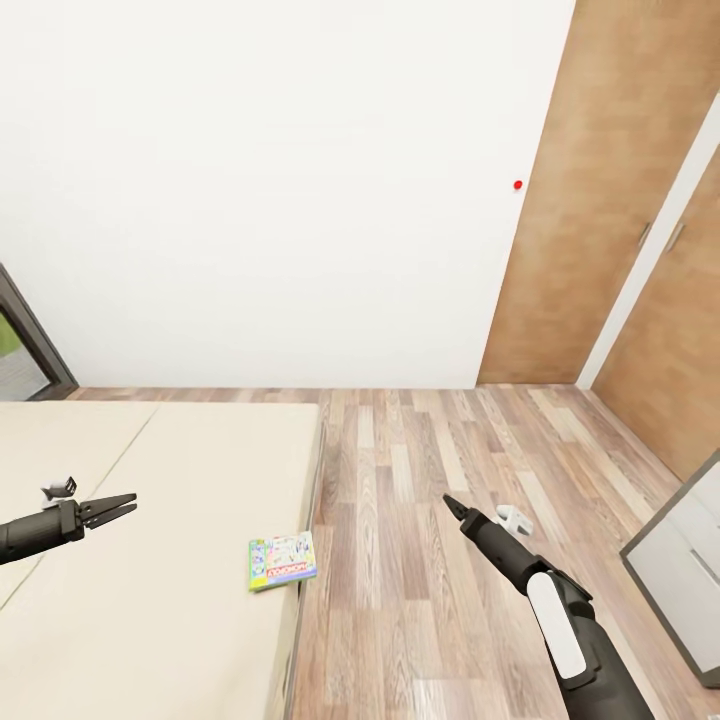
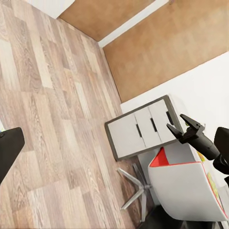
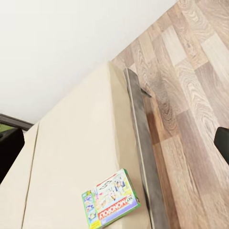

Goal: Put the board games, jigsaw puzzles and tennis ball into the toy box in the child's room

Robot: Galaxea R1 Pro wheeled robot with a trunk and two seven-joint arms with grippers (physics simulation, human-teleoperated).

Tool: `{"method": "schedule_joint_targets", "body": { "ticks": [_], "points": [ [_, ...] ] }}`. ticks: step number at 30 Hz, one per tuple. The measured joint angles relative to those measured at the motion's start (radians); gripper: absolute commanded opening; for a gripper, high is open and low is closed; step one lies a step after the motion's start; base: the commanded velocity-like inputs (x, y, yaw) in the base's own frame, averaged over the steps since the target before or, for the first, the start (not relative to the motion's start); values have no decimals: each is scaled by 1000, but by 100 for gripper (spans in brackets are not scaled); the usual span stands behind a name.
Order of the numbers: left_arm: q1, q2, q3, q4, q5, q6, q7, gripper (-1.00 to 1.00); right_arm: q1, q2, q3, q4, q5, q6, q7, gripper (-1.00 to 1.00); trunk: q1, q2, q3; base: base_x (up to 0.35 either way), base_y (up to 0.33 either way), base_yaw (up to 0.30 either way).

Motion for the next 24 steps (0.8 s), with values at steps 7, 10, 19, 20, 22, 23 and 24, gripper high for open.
{"method": "schedule_joint_targets", "body": {
  "ticks": [7, 10, 19, 20, 22, 23, 24],
  "points": [
    [0, 0, 0, 0, 0, 0, 0, 100, 0, 0, 0, 0, -2, -18, 1, 100, 0, 0, 12, 0, 0, 0],
    [0, 1, 0, -1, 0, 0, 0, 100, 0, -1, 0, 0, -5, -29, 2, 100, 0, 0, 16, 0, 0, 0],
    [0, 0, -1, -1, 0, 0, 0, 100, 0, -1, 0, 0, -8, -40, 16, 100, 0, 0, 31, 0, 0, 0],
    [0, 0, -1, -1, 0, 0, 0, 100, 0, -1, 0, 0, -9, -40, 17, 100, 0, 0, 33, 0, 0, 0],
    [0, 0, -1, -1, 0, 0, 0, 100, 0, -1, 0, 0, -9, -40, 18, 100, 0, 0, 36, 0, 0, 0],
    [0, 0, -1, -1, 0, 0, 0, 100, 0, -1, 0, 0, -9, -40, 18, 100, 0, 0, 38, 0, 0, 0],
    [0, 0, -1, -1, 0, 0, 0, 100, 0, -1, -1, 0, -9, -40, 18, 100, 0, 0, 39, 0, 0, 0]
  ]
}}
